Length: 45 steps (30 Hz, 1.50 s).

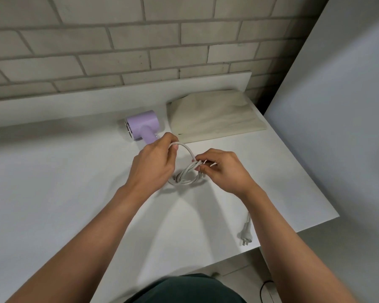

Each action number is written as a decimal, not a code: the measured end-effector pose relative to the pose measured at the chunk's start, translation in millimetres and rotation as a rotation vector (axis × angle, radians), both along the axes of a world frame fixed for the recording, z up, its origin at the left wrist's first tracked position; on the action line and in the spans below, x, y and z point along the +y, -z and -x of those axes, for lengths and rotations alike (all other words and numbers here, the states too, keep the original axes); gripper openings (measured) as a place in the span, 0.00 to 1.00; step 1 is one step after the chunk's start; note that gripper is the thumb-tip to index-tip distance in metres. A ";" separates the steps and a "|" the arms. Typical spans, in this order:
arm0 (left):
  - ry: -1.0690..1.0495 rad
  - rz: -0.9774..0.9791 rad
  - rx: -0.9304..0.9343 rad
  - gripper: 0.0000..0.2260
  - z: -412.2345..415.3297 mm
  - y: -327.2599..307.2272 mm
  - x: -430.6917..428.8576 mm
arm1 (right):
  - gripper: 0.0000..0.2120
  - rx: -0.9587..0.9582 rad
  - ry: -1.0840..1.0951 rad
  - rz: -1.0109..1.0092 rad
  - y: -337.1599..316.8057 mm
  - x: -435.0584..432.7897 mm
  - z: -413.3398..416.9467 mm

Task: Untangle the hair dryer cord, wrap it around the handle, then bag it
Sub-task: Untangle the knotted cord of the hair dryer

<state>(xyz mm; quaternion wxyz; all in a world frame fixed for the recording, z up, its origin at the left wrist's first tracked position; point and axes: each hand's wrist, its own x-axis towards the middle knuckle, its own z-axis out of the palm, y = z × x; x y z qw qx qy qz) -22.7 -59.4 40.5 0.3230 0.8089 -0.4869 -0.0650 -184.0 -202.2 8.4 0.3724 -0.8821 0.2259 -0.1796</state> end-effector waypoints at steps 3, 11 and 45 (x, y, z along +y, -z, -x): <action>0.244 -0.146 -0.297 0.16 -3.1 -18.8 -4.9 | 0.10 -0.015 -0.025 0.037 -3.8 -1.4 -1.6; 0.109 -0.269 -0.525 0.16 -14.1 -41.9 -7.8 | 0.13 -0.053 -0.018 -0.012 -23.9 -5.3 -10.5; 0.065 -0.093 -0.446 0.21 -50.7 -30.8 -14.0 | 0.07 0.111 0.037 -0.012 -19.1 -2.0 -13.5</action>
